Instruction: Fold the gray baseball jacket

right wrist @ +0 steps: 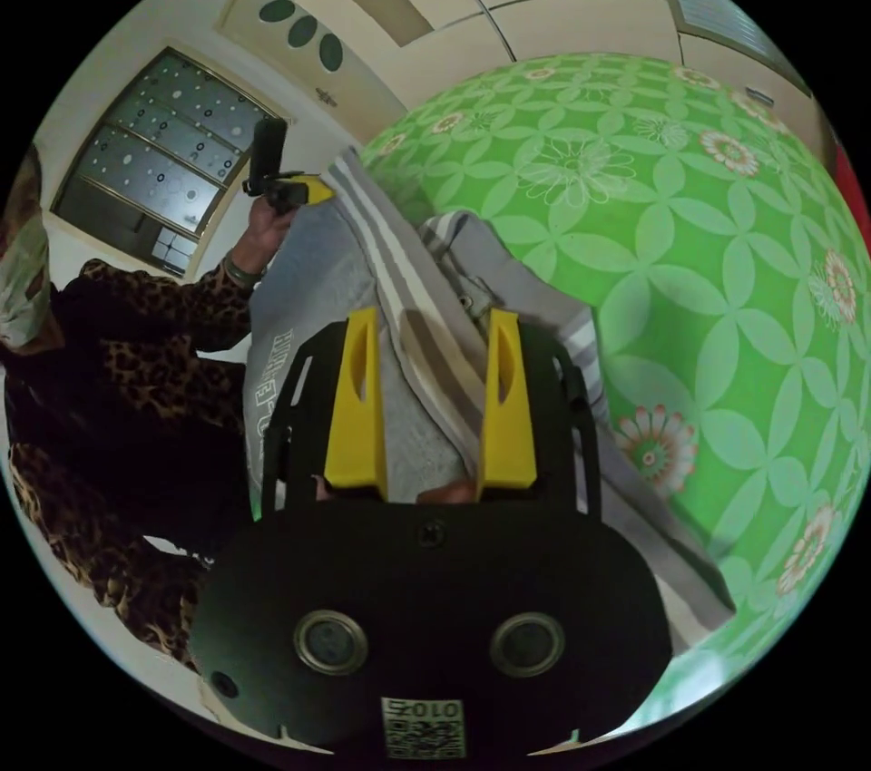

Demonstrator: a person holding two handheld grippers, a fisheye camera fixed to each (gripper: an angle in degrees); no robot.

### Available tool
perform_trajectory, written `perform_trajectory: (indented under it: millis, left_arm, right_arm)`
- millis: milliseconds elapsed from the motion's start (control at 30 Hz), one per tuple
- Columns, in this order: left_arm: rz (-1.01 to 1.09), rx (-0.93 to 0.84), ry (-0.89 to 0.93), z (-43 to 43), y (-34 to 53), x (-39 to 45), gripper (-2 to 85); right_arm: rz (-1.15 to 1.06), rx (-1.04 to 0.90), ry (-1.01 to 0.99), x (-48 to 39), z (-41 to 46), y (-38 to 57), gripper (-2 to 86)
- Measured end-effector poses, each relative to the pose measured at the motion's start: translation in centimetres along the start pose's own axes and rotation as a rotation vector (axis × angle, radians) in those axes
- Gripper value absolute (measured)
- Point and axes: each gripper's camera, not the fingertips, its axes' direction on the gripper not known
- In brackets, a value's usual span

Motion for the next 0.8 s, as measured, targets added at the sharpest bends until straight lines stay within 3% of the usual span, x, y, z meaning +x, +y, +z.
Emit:
perform_trajectory:
  millis: [200,400,533,667,800]
  left_arm:
    - [0.280,0.039,0.148,-1.3,1.6,7.8,9.4]
    - [0.481,-0.024,0.240,-0.4,3.8,13.6,9.3]
    - [0.529,-0.059,0.227,0.3,4.6,15.4,9.3]
    - [0.565,-0.050,0.264,-0.6,5.0,15.9,9.2]
    - [0.582,-0.047,0.269,-1.1,4.8,15.7,9.2]
  right_arm:
    - [-0.041,0.046,-0.056,-0.3,-2.1,0.2,14.3]
    - [-0.135,-0.084,0.057,-3.2,-1.2,-2.2,15.0]
    - [-0.156,-0.149,0.115,-4.1,-0.6,-3.4,15.2]
    - [-0.209,-0.010,0.097,-5.0,-4.5,-2.9,17.9]
    - [-0.214,-0.118,0.111,-4.4,-4.3,-4.3,20.0]
